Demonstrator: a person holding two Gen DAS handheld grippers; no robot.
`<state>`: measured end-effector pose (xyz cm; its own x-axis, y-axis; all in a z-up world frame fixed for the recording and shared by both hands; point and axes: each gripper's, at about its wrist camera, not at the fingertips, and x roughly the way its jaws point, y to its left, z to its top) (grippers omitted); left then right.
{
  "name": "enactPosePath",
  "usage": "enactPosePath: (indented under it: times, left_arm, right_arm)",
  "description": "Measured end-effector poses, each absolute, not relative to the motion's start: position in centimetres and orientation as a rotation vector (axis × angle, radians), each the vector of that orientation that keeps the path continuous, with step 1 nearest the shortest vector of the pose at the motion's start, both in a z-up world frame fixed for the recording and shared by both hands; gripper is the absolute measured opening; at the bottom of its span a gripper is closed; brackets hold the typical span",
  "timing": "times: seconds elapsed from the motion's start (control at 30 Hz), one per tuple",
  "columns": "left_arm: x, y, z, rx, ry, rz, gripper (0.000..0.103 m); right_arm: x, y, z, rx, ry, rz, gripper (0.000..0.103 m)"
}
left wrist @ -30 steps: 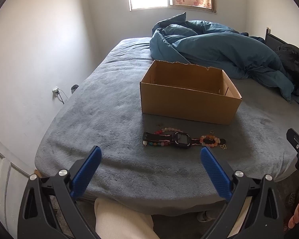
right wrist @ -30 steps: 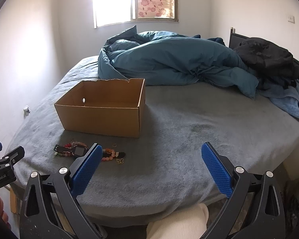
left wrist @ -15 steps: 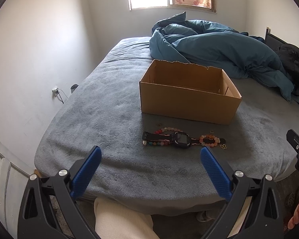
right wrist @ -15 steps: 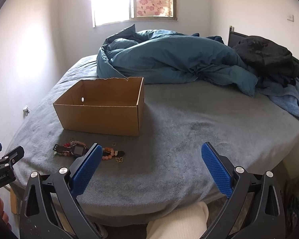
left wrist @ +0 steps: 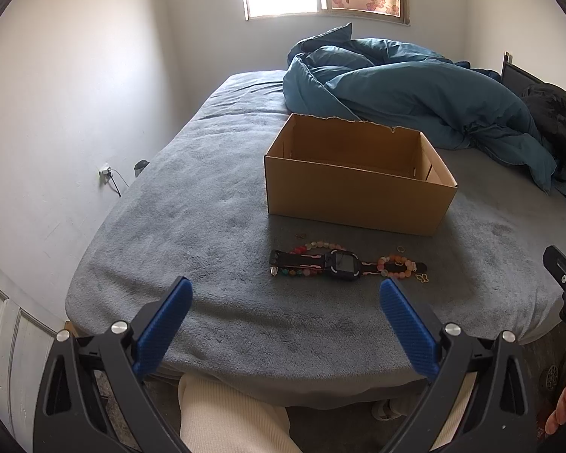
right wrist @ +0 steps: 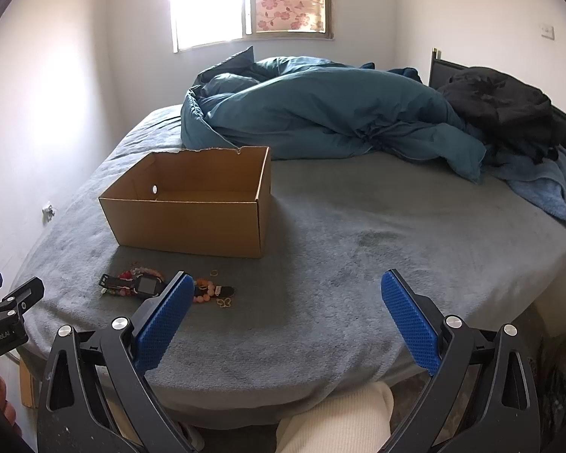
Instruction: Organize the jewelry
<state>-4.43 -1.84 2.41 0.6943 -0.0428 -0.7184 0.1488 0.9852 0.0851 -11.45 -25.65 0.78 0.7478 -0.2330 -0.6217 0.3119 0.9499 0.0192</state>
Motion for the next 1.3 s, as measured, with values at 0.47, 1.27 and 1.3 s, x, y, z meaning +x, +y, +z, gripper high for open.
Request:
enactPosePath:
  times: [0.47, 1.27, 1.3]
  left_arm:
    - [-4.55, -1.55, 2.3, 0.135, 0.798, -0.102, 0.097]
    - [-4.22, -1.13, 1.7, 0.13, 0.809, -0.097, 0.097]
    - [-4.13, -1.09, 1.59, 0.129, 0.812, -0.096, 0.097]
  right_arm:
    - [-11.42, -25.59, 0.8, 0.127, 0.666, -0.301, 0.095]
    - [-11.24, -25.39, 0.31, 0.12, 0.679, -0.302, 0.095]
    - [-11.17, -25.43, 0.34, 0.12, 0.681, -0.301, 0.095]
